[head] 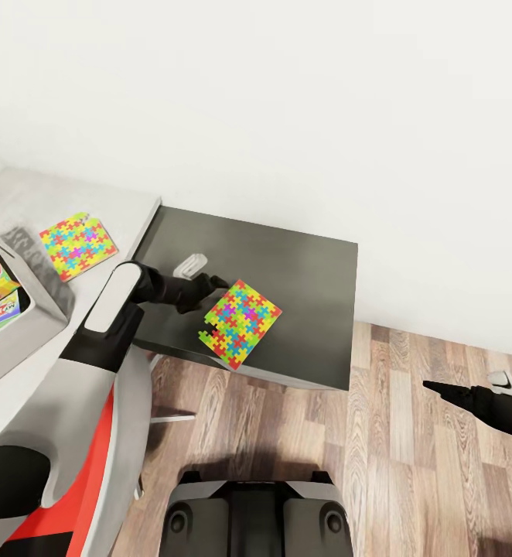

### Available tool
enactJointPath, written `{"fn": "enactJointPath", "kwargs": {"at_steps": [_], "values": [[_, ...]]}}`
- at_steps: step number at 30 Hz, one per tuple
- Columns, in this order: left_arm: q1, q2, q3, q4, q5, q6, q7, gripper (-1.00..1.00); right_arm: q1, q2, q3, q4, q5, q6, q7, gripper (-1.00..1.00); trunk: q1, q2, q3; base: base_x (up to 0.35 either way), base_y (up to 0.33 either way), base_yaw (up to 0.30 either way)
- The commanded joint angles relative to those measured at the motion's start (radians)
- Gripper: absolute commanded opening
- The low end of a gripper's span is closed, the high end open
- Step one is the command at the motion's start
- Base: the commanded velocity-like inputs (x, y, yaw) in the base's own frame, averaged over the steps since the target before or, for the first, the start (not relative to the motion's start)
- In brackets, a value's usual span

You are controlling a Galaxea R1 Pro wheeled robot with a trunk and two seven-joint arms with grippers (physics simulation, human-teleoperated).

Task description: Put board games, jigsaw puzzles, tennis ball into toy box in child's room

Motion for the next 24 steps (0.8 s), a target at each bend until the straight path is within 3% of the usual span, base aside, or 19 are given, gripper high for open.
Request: {"fn": "enactJointPath", "kwargs": {"at_steps": [1,9,24], "values": [[0.0,0.001,-0.002,0.011,0.008,0.002,0.012,1.0,-0.001,0.0,-0.001,0.0,0.009,0.004,0.009,1.0,0.001,-0.001,-0.001,0.0,0.0,0.0],[0.0,-0.021,-0.002,0.049,0.021,0.004,0.017,1.0,-0.001,0.0,-0.001,0.0,0.009,0.004,0.009,1.0,0.001,-0.001,-0.001,0.0,0.0,0.0],[0.0,-0.029,-0.003,0.068,0.024,0.005,0.017,1.0,-0.001,0.0,-0.001,0.0,0.009,0.004,0.009,1.0,0.001,-0.001,-0.001,0.0,0.0,-0.01]]}}
